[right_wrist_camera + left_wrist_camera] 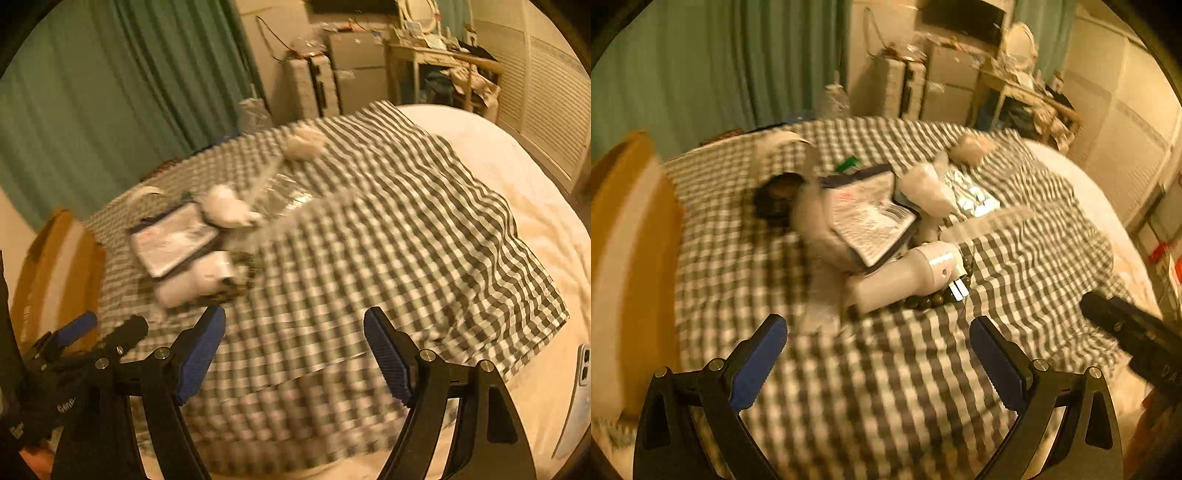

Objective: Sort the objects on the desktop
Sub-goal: 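Move both open tools back toward the remaining items on the cloth, then grasp the white comb with the right tool while the left grasps the white cylindrical bottle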

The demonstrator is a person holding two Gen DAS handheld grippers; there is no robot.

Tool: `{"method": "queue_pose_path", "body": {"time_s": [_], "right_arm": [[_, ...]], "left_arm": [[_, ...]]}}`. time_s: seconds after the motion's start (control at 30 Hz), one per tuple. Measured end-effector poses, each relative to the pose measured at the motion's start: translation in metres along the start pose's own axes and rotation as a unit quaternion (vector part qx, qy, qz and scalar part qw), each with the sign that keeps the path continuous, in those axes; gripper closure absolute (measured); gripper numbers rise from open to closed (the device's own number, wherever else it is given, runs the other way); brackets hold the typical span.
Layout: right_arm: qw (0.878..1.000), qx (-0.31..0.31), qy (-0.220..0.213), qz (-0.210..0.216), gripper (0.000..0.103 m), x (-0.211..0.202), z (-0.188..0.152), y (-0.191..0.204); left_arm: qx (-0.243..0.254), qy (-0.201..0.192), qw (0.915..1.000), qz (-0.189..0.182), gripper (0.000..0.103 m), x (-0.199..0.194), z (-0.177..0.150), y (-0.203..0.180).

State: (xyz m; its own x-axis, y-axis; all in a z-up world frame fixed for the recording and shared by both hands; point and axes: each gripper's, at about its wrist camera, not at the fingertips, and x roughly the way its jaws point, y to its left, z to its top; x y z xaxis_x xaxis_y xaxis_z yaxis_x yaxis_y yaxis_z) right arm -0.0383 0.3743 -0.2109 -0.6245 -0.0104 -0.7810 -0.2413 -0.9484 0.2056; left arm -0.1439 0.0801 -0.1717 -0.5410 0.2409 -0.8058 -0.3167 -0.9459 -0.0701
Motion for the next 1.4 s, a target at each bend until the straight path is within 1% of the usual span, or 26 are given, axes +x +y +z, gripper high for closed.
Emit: {"method": "queue_pose_path", "body": {"time_s": [0.1, 0.2, 0.33, 0.43, 0.47, 0.5, 0.53, 0.57, 0.6, 0.63, 0.67, 0.7, 0.73, 0.77, 0.83, 0.9, 0.93, 1.0, 1.07, 1.13, 1.17, 1.23, 1.27, 1.3, 1.33, 1.4], "right_arm": [[1.000, 0.003, 0.007, -0.004, 0.026, 0.017, 0.012, -0.018], [1.000, -0.001, 0.003, 0.010, 0.026, 0.036, 0.031, -0.030], [1.000, -0.010, -0.002, 0.015, 0.026, 0.067, 0.055, -0.033], [0.999, 0.010, 0.019, 0.029, 0.026, 0.102, 0.068, -0.039], [0.999, 0.022, 0.030, 0.036, 0.026, 0.115, 0.070, -0.043], [0.998, 0.034, 0.041, 0.046, 0.025, 0.126, 0.071, -0.046], [0.997, 0.041, 0.046, 0.051, 0.025, 0.133, 0.072, -0.048], [0.997, 0.042, 0.046, 0.051, 0.024, 0.139, 0.072, -0.049], [0.997, 0.037, 0.039, 0.048, 0.024, 0.140, 0.074, -0.047], [0.998, 0.025, 0.031, 0.045, 0.024, 0.140, 0.078, -0.044], [0.998, 0.019, 0.028, 0.046, 0.025, 0.141, 0.081, -0.042], [0.998, 0.016, 0.025, 0.050, 0.025, 0.142, 0.084, -0.040], [0.998, 0.017, 0.021, 0.054, 0.028, 0.144, 0.086, -0.040], [0.998, 0.020, 0.018, 0.058, 0.037, 0.144, 0.088, -0.040], [0.998, 0.022, 0.015, 0.062, 0.048, 0.146, 0.089, -0.039], [0.998, 0.024, 0.010, 0.065, 0.056, 0.144, 0.088, -0.040], [0.997, 0.032, 0.009, 0.073, 0.062, 0.141, 0.088, -0.042], [0.995, 0.048, 0.010, 0.086, 0.069, 0.140, 0.091, -0.043], [0.992, 0.062, 0.014, 0.113, 0.079, 0.138, 0.093, -0.045], [0.989, 0.064, 0.020, 0.130, 0.080, 0.136, 0.093, -0.041], [0.989, 0.061, 0.019, 0.135, 0.080, 0.135, 0.092, -0.039], [0.988, 0.057, 0.020, 0.144, 0.081, 0.135, 0.090, -0.034], [0.986, 0.055, 0.023, 0.153, 0.084, 0.136, 0.089, -0.029], [0.985, 0.055, 0.027, 0.164, 0.086, 0.138, 0.088, -0.026], [0.982, 0.061, 0.029, 0.174, 0.090, 0.141, 0.086, -0.024], [0.979, 0.074, 0.035, 0.185, 0.090, 0.149, 0.086, -0.028]], "left_arm": [[0.043, 0.025, 0.9985, -0.022, 0.001, 0.035, 0.005, 0.002], [0.052, 0.045, 0.9967, -0.044, 0.001, 0.057, 0.009, 0.010], [0.045, 0.032, 0.9972, -0.051, 0.001, 0.068, 0.014, 0.016], [0.075, 0.010, 0.9958, -0.051, 0.003, 0.068, 0.014, 0.006], [0.087, 0.007, 0.9949, -0.050, 0.006, 0.068, 0.014, 0.002], [0.106, 0.003, 0.9931, -0.049, 0.020, 0.068, 0.014, -0.005], [0.125, 0.005, 0.9907, -0.053, 0.029, 0.068, 0.012, -0.012], [0.136, 0.005, 0.9893, -0.053, 0.031, 0.069, 0.013, -0.018], [0.145, 0.004, 0.9880, -0.052, 0.037, 0.069, 0.010, -0.022], [0.153, 0.006, 0.9867, -0.056, 0.052, 0.069, 0.009, -0.027], [0.156, 0.009, 0.9855, -0.066, 0.056, 0.068, 0.008, -0.030], [0.157, 0.011, 0.9853, -0.066, 0.058, 0.066, 0.007, -0.033], [0.158, 0.013, 0.9853, -0.063, 0.060, 0.065, 0.007, -0.035], [0.159, 0.015, 0.9851, -0.064, 0.061, 0.065, 0.007, -0.037], [0.155, 0.020, 0.9859, -0.060, 0.061, 0.065, 0.008, -0.039], [0.144, 0.026, 0.9874, -0.059, 0.061, 0.063, 0.010, -0.040], [0.141, 0.028, 0.9878, -0.059, 0.061, 0.062, 0.010, -0.036], [0.134, 0.035, 0.9888, -0.054, 0.061, 0.061, 0.011, -0.036], [0.127, 0.031, 0.9899, -0.055, 0.060, 0.060, 0.012, -0.037], [0.119, 0.011, 0.9901, -0.074, 0.055, 0.057, 0.015, -0.038], [0.117, 0.009, 0.9902, -0.075, 0.055, 0.059, 0.016, -0.040], [0.115, 0.018, 0.9906, -0.072, 0.055, 0.067, 0.019, -0.041], [0.111, 0.021, 0.9908, -0.073, 0.055, 0.070, 0.021, -0.041], [0.106, 0.020, 0.9913, -0.075, 0.057, 0.071, 0.023, -0.041], [0.104, 0.018, 0.9913, -0.079, 0.064, 0.072, 0.024, -0.041], [0.103, 0.013, 0.9910, -0.085, 0.067, 0.071, 0.024, -0.041]]}}
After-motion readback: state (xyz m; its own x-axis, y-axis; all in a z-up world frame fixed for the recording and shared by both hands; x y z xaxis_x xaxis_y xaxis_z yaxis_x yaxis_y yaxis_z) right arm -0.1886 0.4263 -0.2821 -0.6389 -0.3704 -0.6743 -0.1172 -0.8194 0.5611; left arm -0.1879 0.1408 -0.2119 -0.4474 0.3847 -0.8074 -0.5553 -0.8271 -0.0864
